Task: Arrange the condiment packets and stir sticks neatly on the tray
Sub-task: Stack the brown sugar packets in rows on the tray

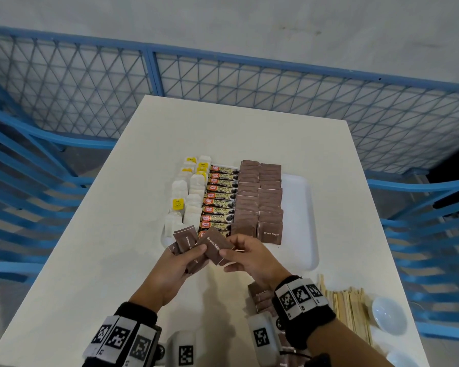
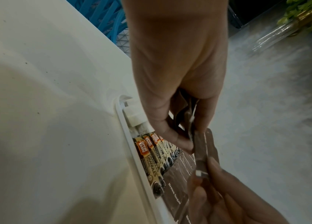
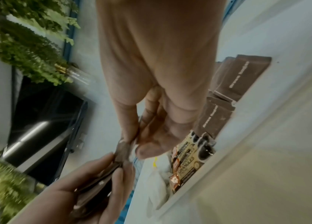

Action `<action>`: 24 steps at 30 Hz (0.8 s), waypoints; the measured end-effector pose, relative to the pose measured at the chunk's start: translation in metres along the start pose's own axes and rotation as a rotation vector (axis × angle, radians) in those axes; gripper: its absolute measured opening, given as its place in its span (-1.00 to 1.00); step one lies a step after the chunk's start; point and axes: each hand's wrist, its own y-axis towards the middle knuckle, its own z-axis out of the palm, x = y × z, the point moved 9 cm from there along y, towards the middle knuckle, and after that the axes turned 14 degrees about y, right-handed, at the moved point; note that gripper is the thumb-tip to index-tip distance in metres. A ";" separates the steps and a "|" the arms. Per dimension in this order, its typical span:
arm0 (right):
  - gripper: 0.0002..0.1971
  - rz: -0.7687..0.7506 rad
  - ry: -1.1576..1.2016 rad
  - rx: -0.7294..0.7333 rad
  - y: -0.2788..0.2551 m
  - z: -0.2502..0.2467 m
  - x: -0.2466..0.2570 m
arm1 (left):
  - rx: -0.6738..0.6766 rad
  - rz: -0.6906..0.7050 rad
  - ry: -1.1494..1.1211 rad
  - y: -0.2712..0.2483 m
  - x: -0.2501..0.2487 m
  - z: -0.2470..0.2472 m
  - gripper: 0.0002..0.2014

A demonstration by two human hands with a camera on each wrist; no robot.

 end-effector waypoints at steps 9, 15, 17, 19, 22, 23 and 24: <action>-0.90 -0.113 -0.150 -0.315 -0.006 -0.084 0.023 | -0.024 -0.051 -0.124 -0.003 0.002 -0.010 -0.77; -0.91 -0.136 -0.461 -0.497 -0.007 -0.138 0.033 | -0.008 -0.043 -0.058 -0.003 0.004 -0.008 -0.77; -0.88 -0.131 -0.465 -0.530 -0.007 -0.147 0.031 | -0.010 -0.038 -0.027 -0.003 0.005 -0.008 -0.78; -0.81 -0.135 -0.463 -0.556 -0.006 -0.151 0.031 | -0.019 -0.037 -0.004 -0.003 0.005 -0.009 -0.78; -0.75 -0.158 -0.495 -0.599 -0.004 -0.154 0.032 | -0.019 -0.027 0.012 -0.003 0.005 -0.009 -0.78; -0.74 -0.167 -0.510 -0.612 -0.003 -0.154 0.032 | -0.019 -0.022 0.020 -0.003 0.004 -0.010 -0.78; -0.74 -0.177 -0.522 -0.620 -0.002 -0.154 0.033 | -0.018 -0.018 0.029 -0.003 0.004 -0.010 -0.78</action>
